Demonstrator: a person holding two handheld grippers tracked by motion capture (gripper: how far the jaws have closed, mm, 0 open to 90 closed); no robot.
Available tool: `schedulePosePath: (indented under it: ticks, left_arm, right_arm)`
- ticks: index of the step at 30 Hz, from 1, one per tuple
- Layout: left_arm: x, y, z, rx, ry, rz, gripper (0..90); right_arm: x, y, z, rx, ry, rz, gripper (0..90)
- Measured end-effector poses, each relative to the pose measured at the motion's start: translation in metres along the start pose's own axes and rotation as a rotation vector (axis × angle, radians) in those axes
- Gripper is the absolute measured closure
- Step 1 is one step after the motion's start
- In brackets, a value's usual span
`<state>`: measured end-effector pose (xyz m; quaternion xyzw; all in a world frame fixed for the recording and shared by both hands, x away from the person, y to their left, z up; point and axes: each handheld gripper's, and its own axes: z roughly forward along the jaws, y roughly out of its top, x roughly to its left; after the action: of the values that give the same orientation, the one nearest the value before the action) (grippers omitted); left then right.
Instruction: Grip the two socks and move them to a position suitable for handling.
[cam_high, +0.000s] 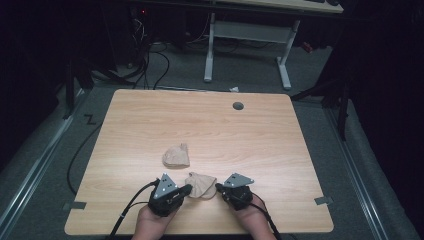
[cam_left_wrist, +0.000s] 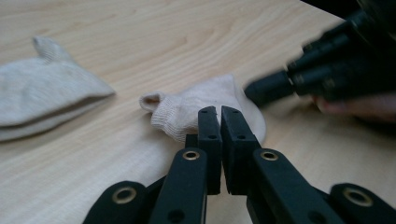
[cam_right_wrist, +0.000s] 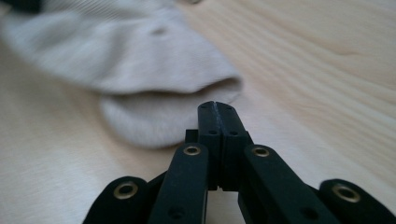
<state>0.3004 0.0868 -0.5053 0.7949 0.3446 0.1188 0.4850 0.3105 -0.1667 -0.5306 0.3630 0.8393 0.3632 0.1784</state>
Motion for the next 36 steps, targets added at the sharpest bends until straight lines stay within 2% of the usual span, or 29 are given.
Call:
schedulePosePath:
  ticks: [1,2,5,8,10,12,13,18,23,24,25,26,28,34,35,36]
  left_arm:
    - [0.003,0.002,0.001,0.001,0.005,-0.004,87.1]
    - [0.006,0.005,0.003,-0.001,0.009,-0.011,87.1]
    - [0.013,0.015,0.011,-0.004,0.009,-0.03,86.9]
    - [0.017,0.02,0.024,0.023,0.02,-0.018,86.5]
    - [0.02,0.02,0.034,0.048,0.023,-0.019,86.4]
    - [0.02,0.02,0.038,0.055,0.021,-0.015,86.7]
    - [0.019,0.019,0.038,0.059,0.017,-0.011,86.9]
    - [0.007,0.01,0.029,0.056,-0.024,-0.006,86.8]
    - [-0.008,-0.008,0.021,0.087,-0.076,0.014,86.8]
    - [-0.009,-0.01,0.019,0.089,-0.078,0.019,86.8]
    - [-0.01,-0.011,0.018,0.09,-0.077,0.024,86.7]
    - [-0.009,-0.012,0.016,0.089,-0.075,0.026,86.7]
    - [-0.005,-0.011,0.015,0.082,-0.063,0.011,86.7]
    - [0.022,-0.002,0.018,0.06,0.0,-0.02,86.1]
    - [0.028,0.0,0.02,0.064,0.014,-0.019,86.1]
    - [0.034,0.002,0.022,0.069,0.03,-0.015,86.1]
  right_arm:
    - [0.01,0.0,0.001,0.001,0.035,-0.022,90.0]
    - [0.01,0.0,0.001,0.001,0.035,-0.022,90.0]
    - [0.025,0.002,0.003,-0.003,0.066,-0.072,90.0]
    - [0.029,0.003,-0.001,-0.015,0.054,-0.083,90.0]
    - [0.022,0.003,-0.006,-0.045,0.031,-0.063,89.5]
    - [0.017,0.002,-0.009,-0.06,0.018,-0.049,88.3]
    - [0.01,0.0,-0.012,-0.074,-0.004,-0.034,86.1]
    - [-0.002,0.001,-0.012,-0.083,-0.042,0.011,85.4]
    - [-0.01,0.005,-0.005,-0.067,-0.064,0.047,86.9]
    - [-0.01,0.006,-0.004,-0.062,-0.059,0.043,86.9]
    - [-0.009,0.006,0.001,-0.024,-0.051,0.037,87.3]
    - [-0.009,0.006,0.001,-0.024,-0.051,0.037,87.3]
    - [-0.006,0.006,0.005,0.017,-0.039,0.027,88.1]
    - [0.004,0.006,0.004,0.016,0.002,-0.002,88.6]
    - [0.011,0.006,0.004,0.018,0.016,-0.011,88.6]
    - [0.011,0.006,0.004,0.018,0.016,-0.011,88.6]
